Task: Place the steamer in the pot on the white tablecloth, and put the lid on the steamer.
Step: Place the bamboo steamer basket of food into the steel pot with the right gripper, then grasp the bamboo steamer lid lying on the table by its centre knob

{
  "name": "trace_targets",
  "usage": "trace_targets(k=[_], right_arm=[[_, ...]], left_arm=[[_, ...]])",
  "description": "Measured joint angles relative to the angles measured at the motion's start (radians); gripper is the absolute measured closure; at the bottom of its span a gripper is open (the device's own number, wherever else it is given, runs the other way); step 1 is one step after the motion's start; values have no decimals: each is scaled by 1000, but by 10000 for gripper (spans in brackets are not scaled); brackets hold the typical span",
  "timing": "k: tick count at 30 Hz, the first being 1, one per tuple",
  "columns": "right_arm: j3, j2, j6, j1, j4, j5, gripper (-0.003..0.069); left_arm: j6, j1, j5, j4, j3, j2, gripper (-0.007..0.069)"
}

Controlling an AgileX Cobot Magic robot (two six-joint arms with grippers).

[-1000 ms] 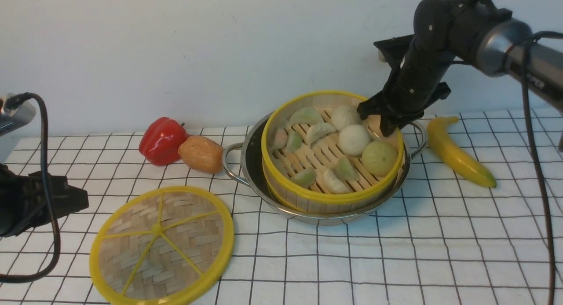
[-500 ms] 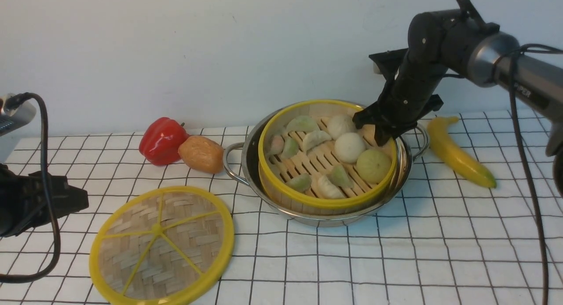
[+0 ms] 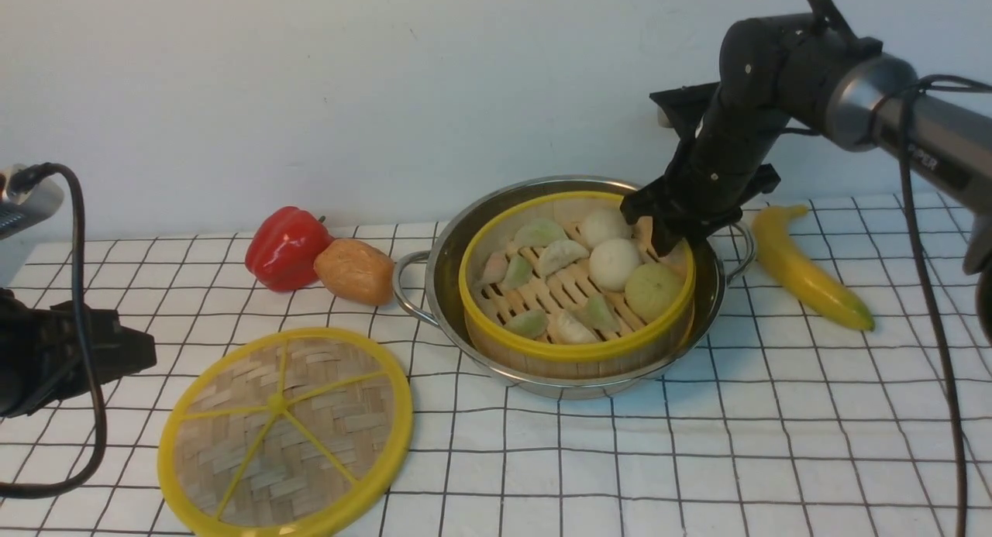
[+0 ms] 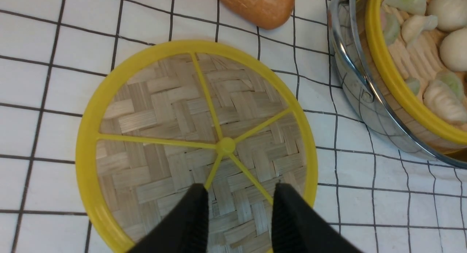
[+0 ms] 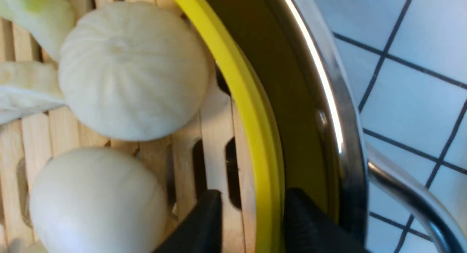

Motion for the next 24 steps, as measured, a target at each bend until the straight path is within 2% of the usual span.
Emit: trace_targets(k=[3,7,18,21,24], right_arm=[[0,-1,0,0,1,0,326],[0,-2,0,0,1,0,300],[-96,-77,14,-5,7,3,293],[-112,-131,19,-16,42,1,293],[-118,-239,19,-57,125,2,293]], left_arm=[[0,0,0,0,0,0,382],[0,0,0,0,0,0,382],[0,0,0,-15,5,1,382],[0,-7,-1,-48,6,12,382],[1,-75,-20,-60,6,56,382]])
